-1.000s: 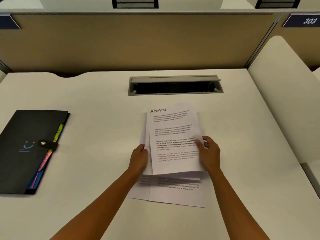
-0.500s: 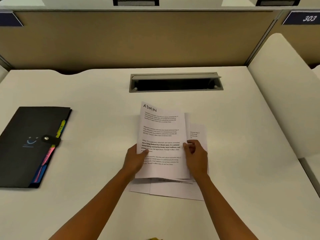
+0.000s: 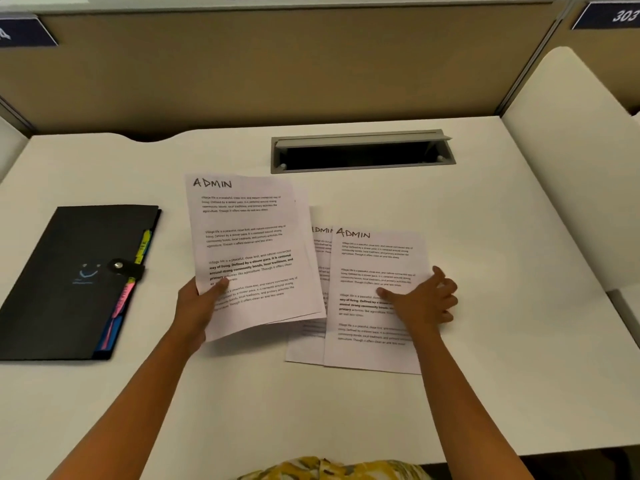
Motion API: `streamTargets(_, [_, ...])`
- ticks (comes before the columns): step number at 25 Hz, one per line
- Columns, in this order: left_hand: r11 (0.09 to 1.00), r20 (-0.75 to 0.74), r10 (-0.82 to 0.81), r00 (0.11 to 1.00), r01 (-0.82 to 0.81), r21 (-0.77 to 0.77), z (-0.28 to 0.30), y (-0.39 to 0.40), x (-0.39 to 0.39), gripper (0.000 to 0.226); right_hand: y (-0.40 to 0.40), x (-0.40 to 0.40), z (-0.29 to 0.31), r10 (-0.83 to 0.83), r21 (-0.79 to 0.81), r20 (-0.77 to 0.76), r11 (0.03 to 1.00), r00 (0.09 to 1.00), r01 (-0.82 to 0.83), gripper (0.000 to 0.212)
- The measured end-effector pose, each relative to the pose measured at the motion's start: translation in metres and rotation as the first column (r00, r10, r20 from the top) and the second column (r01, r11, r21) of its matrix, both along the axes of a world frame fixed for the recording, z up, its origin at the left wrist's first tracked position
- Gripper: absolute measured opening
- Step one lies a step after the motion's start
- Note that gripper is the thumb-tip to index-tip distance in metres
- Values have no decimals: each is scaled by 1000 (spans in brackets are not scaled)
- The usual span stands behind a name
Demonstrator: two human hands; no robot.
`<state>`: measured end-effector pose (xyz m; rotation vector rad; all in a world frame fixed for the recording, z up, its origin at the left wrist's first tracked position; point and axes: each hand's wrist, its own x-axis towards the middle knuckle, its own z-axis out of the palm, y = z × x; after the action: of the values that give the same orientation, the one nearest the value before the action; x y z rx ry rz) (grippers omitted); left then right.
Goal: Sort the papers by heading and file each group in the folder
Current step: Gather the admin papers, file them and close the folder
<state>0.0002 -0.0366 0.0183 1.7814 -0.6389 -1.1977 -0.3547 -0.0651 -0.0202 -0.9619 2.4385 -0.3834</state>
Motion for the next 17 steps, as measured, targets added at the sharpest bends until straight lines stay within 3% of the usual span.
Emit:
streamTargets(3, [999,-5,-31,999,31,25,-2,6,15,33,0,-10,1,-60,-89,82,994,995,68,122])
streamTargets(5, [998,-16,-46,999,47,41,-6,9,20,32,3,-13,2,-42,-150,101,987,994,57,109])
streamTargets(9, [995,-7,-78,997,78,63,-12,12,28,25,14,-18,8,51,-359,-25,932,998,-57,28])
streamTargets(12, [992,-4,-111,994,111,67,-14,14,32,27,19,-23,15,62,-508,57,861,996,-25,28])
streamTargets(15, [985,-7,-153,988,153,80,-16,15,33,25,15,-18,18,44,-540,228,837,973,89,32])
streamTargets(17, [979,-10,-180,984,180,92,-17,17,31,25,14,4,21,106,-536,298,841,949,74,34])
